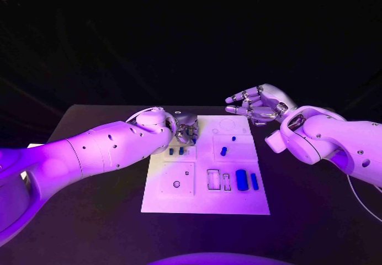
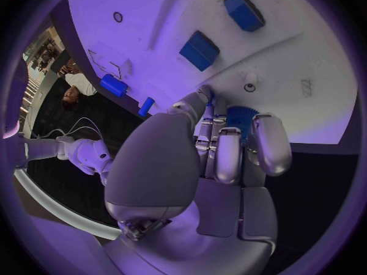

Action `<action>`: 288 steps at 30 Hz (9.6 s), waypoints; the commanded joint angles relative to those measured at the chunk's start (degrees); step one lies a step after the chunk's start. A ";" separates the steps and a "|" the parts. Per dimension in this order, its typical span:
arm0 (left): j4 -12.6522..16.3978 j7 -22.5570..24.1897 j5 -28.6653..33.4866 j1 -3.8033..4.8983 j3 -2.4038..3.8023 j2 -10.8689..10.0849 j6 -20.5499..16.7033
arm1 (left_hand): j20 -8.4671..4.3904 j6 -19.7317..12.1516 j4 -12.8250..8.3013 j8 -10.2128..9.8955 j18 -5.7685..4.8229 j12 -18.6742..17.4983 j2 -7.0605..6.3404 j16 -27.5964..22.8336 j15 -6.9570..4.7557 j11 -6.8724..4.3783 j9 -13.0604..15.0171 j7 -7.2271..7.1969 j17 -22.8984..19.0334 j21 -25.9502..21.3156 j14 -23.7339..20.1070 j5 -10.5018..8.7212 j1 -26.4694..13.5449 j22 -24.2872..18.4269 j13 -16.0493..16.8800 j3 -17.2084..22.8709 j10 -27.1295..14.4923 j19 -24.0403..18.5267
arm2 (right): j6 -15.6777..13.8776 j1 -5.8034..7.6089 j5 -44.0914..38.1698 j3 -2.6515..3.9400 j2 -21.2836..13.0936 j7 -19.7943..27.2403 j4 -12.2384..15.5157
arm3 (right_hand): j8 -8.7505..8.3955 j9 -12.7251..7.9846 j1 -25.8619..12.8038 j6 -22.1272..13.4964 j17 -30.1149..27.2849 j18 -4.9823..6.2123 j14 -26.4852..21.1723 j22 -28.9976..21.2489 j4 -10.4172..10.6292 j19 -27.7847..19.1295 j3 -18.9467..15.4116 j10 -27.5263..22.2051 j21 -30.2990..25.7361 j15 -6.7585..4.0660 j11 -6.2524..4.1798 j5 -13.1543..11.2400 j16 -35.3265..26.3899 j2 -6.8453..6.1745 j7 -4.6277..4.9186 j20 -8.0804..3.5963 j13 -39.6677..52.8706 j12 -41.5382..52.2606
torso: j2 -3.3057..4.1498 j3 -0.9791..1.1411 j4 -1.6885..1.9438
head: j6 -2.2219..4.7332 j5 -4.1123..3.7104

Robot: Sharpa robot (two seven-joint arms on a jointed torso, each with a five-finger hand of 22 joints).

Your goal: Assemble the parts on the task board

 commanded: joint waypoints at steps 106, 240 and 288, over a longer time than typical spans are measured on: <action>3.95 -1.71 9.07 -0.38 2.25 -7.60 3.69 | -0.49 5.10 -5.85 -0.53 -1.56 -2.48 1.10 0.11 -0.72 -0.68 -0.15 -0.24 -1.87 4.05 2.17 -1.08 -2.68 3.90 2.14 8.44 5.31 1.46 | 1.58 -0.04 -0.21 -0.01 -0.07 -0.02 -0.09 | 0.52 0.05 -0.02 -0.28 1.38 1.07 2.83 -0.01 0.13 -0.21 -0.66 -0.15 -0.35 0.27 0.06 0.01 -0.35 0.78 0.02 0.00 0.15 0.55 | -0.20 0.03 0.31 | -0.04 0.23; 24.94 21.18 92.16 -0.81 3.63 -25.14 -10.63 | 1.70 -2.58 -6.90 -0.48 5.27 -1.02 1.87 -23.47 1.52 1.71 -4.50 2.68 -35.59 -37.67 -13.30 0.09 -7.69 -22.89 5.81 5.85 0.90 -14.23 | 17.96 -5.55 -57.05 -0.50 11.36 -21.49 -14.41 | -0.85 0.80 5.22 12.11 -11.18 3.13 2.19 -14.02 -7.69 -1.85 23.15 -1.79 -11.03 -0.63 -0.88 -13.70 -13.70 -1.77 -2.55 -0.82 -53.05 -46.61 | -0.82 0.05 0.49 | 0.87 -1.76; 24.38 19.65 91.81 -0.80 3.61 -25.36 -10.04 | 1.75 -2.92 -7.37 -0.46 5.23 -0.68 2.16 -24.58 1.66 1.91 -4.60 2.88 -37.11 -38.39 -14.20 -0.08 -7.03 -23.44 5.88 5.60 0.22 -14.27 | 7.41 -4.51 -52.85 0.64 5.10 -22.52 -2.41 | -0.48 1.41 2.82 14.01 -9.86 2.82 2.41 -12.31 -7.40 -0.99 22.30 1.23 -9.76 -1.28 -1.43 -14.42 -12.15 -1.93 -3.31 -1.44 -54.67 -47.90 | -0.84 0.03 0.44 | 1.01 -1.25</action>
